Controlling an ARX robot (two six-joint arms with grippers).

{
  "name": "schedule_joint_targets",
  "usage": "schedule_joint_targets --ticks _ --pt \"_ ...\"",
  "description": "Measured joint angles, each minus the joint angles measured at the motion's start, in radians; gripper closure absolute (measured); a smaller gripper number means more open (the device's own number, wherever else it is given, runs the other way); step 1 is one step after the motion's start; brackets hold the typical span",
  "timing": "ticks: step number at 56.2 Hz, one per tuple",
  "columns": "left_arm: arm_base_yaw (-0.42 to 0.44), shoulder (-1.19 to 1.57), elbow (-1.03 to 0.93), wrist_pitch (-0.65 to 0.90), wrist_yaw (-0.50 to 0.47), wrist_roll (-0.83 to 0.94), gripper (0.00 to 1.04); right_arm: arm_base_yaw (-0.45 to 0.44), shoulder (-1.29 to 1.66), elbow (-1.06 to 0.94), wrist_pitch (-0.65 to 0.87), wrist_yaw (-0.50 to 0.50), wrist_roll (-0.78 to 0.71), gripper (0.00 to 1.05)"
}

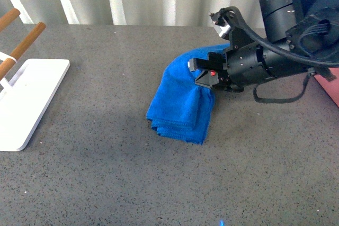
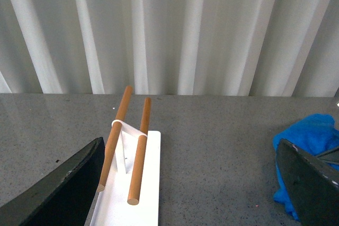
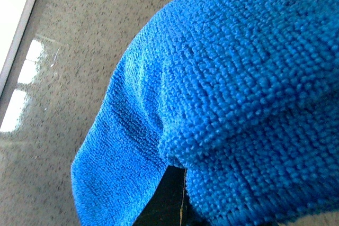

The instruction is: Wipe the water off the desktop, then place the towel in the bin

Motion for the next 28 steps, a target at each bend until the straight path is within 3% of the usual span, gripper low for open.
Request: schedule_joint_targets --ticks 28 --pt "0.0 0.0 0.0 0.0 0.0 0.0 0.07 -0.068 -0.372 -0.412 -0.039 0.014 -0.018 1.01"
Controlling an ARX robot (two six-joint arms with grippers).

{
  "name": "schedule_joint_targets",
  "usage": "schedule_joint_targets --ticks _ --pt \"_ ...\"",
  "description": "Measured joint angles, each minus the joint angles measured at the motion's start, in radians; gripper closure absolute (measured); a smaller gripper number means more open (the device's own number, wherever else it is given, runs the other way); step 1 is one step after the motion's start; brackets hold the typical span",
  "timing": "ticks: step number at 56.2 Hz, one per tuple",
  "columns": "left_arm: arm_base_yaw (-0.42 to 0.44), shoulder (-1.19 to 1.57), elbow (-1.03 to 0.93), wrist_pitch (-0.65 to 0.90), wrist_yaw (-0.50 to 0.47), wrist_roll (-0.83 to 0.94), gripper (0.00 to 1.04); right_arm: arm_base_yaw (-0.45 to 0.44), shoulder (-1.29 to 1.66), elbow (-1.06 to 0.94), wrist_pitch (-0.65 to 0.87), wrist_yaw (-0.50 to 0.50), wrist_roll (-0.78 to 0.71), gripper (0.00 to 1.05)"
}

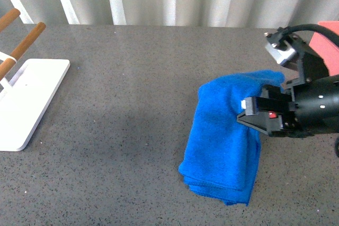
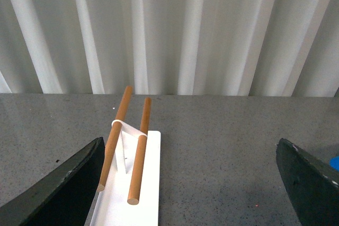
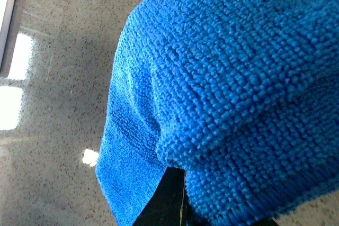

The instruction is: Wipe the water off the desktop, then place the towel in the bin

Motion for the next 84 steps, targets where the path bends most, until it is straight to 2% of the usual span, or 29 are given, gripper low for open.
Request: schedule_joint_targets --ticks 7,23,38,46,70,84 --pt "0.0 0.0 0.0 0.0 0.0 0.0 0.07 -0.074 -0.072 -0.039 -0.043 -0.006 -0.052 1.01" --pt "0.0 0.0 0.0 0.0 0.0 0.0 0.07 -0.343 -0.111 -0.05 -0.138 -0.01 -0.234 1.01" --pt "0.0 0.0 0.0 0.0 0.0 0.0 0.07 -0.467 -0.006 0.072 -0.133 0.043 -0.338 1.01" --pt "0.0 0.0 0.0 0.0 0.0 0.0 0.07 -0.48 0.082 0.192 -0.127 0.058 -0.368 1.01" --pt "0.0 0.0 0.0 0.0 0.0 0.0 0.07 -0.323 0.162 0.498 -0.138 0.134 -0.377 1.01" --pt "0.0 0.0 0.0 0.0 0.0 0.0 0.07 -0.351 -0.003 0.614 -0.166 0.174 -0.376 1.01"
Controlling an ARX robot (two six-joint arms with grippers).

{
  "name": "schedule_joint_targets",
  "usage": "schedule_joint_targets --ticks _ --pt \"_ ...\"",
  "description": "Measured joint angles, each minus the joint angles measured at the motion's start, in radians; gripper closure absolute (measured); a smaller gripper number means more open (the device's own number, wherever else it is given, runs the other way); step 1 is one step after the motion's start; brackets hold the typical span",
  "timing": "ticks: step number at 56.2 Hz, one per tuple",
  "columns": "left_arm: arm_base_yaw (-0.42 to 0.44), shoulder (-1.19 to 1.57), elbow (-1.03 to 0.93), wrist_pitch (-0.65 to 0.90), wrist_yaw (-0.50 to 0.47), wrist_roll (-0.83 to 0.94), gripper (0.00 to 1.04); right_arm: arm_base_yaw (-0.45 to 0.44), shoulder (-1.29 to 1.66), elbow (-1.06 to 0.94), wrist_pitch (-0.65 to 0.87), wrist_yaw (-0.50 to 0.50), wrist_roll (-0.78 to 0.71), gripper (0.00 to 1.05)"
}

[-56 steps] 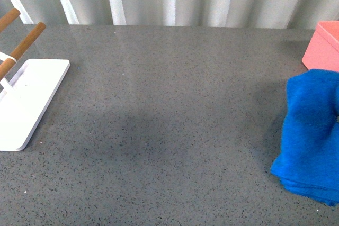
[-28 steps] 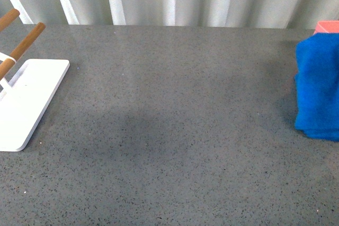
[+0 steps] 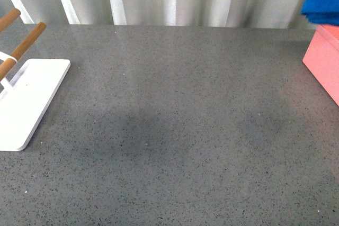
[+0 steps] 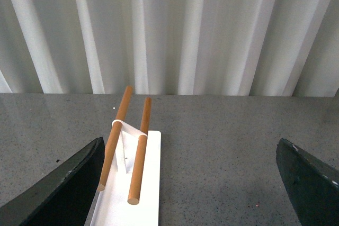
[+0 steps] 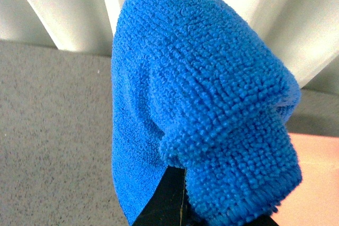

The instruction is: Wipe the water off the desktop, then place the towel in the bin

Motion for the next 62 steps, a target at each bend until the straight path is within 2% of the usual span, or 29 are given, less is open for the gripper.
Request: schedule_joint_targets --ticks 12,33,45,46,51,62 --pt "0.0 0.0 0.0 0.0 0.0 0.0 0.07 -0.08 -0.112 0.002 -0.014 -0.011 0.011 1.01" --pt "0.0 0.0 0.0 0.0 0.0 0.0 0.07 -0.233 -0.05 -0.004 -0.064 -0.013 0.074 1.01" --pt "0.0 0.0 0.0 0.0 0.0 0.0 0.07 -0.304 0.106 0.007 -0.159 0.131 0.09 1.01" --pt "0.0 0.0 0.0 0.0 0.0 0.0 0.07 -0.311 0.128 0.011 -0.173 0.153 0.085 1.0" --pt "0.0 0.0 0.0 0.0 0.0 0.0 0.07 -0.352 0.241 0.044 -0.268 0.213 0.09 0.83" --pt "0.0 0.0 0.0 0.0 0.0 0.0 0.07 -0.391 0.317 0.128 -0.421 0.255 0.113 0.54"
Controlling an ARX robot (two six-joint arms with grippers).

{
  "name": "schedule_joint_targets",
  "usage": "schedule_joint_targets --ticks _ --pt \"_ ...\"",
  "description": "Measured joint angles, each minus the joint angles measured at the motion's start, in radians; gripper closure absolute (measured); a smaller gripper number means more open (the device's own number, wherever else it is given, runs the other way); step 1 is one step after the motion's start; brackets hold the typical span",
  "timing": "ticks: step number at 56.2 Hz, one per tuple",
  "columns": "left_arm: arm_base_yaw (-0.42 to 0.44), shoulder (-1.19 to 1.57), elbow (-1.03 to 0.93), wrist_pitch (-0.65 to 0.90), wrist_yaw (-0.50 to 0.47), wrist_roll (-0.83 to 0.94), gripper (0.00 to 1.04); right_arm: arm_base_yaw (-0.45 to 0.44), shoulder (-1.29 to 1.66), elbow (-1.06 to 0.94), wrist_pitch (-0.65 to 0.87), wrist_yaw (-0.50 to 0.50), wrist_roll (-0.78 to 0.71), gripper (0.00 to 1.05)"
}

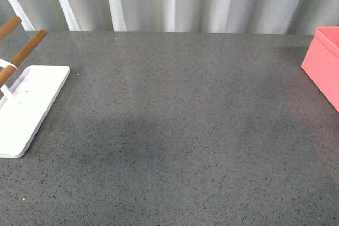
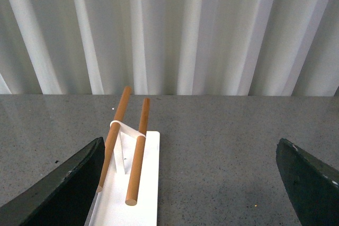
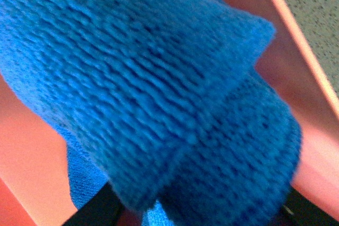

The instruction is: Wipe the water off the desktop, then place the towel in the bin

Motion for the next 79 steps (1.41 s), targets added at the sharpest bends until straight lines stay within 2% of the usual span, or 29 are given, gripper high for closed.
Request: schedule_joint_targets --ticks 10,20,25,44,62,65,69,74,79 --pt "0.0 0.0 0.0 0.0 0.0 0.0 0.07 -0.003 0.009 0.109 -0.147 0.017 0.0 0.27" --pt "0.0 0.0 0.0 0.0 0.0 0.0 0.07 0.01 0.012 0.138 -0.193 0.0 0.0 0.05" --pt "0.0 0.0 0.0 0.0 0.0 0.0 0.07 0.014 0.021 0.138 -0.197 -0.005 0.0 0.08" --pt "0.0 0.0 0.0 0.0 0.0 0.0 0.07 0.042 -0.021 0.131 -0.179 -0.046 -0.002 0.07" --pt "0.0 0.0 0.0 0.0 0.0 0.0 0.07 0.081 -0.195 0.195 -0.204 -0.165 0.002 0.07" --pt "0.0 0.0 0.0 0.0 0.0 0.0 0.07 0.09 -0.239 0.163 -0.145 -0.2 0.0 0.07" --pt "0.0 0.0 0.0 0.0 0.0 0.0 0.07 0.114 -0.34 0.048 0.009 -0.214 -0.043 0.07" --pt "0.0 0.0 0.0 0.0 0.0 0.0 0.07 0.138 -0.451 -0.07 0.12 -0.31 -0.08 0.07" --pt "0.0 0.0 0.0 0.0 0.0 0.0 0.07 0.163 -0.542 -0.167 0.201 -0.344 -0.123 0.07"
